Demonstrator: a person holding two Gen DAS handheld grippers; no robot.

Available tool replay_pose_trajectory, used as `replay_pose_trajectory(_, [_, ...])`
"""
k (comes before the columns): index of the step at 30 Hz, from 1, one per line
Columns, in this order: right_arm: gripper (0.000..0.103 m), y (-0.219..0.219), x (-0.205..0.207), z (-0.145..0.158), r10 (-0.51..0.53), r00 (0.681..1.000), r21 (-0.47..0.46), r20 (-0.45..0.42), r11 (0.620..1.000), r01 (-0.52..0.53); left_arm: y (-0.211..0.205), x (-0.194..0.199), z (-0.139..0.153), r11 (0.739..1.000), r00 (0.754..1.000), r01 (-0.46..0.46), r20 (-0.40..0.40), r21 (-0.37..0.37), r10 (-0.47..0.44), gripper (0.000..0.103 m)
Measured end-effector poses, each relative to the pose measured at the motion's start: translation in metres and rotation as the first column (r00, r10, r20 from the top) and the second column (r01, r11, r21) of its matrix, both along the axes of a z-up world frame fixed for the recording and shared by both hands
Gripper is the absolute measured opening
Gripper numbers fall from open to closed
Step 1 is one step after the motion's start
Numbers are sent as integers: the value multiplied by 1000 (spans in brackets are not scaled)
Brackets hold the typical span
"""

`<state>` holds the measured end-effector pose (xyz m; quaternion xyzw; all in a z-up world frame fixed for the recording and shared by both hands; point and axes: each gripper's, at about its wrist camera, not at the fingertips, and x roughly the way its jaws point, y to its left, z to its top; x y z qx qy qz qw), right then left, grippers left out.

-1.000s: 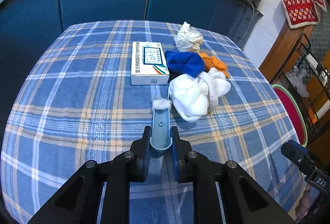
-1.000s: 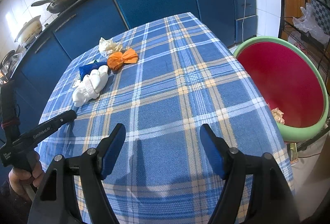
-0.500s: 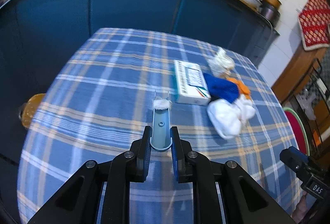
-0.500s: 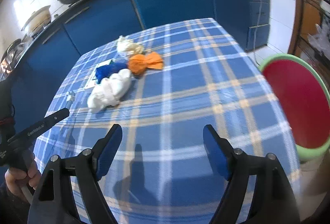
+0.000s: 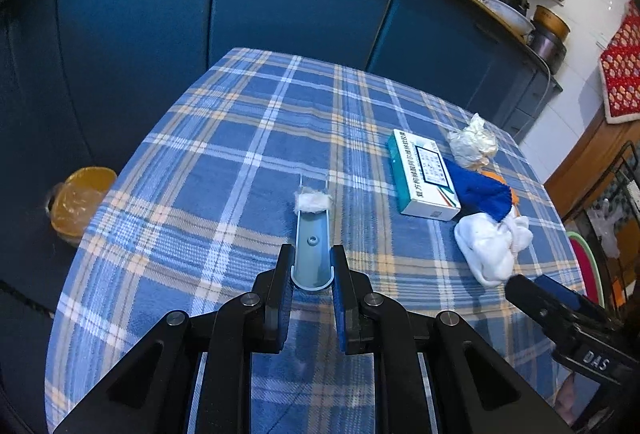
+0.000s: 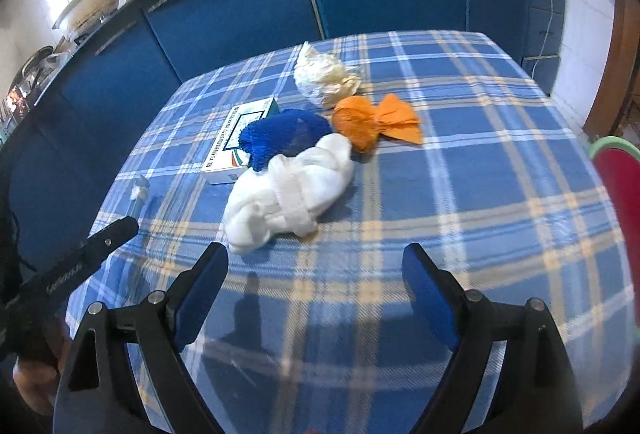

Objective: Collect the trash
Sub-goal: 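Grasp the white sock cloth with the right tool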

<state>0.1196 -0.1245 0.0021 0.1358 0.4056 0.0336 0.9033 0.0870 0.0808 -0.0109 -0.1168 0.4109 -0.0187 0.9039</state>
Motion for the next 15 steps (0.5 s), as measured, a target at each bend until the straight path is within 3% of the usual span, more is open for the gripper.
replay_pose_trajectory(15, [90, 18, 18, -8, 11, 1000, -84, 11, 996, -10, -3, 6, -10, 1000, 1000, 14, -11, -21, -15, 18])
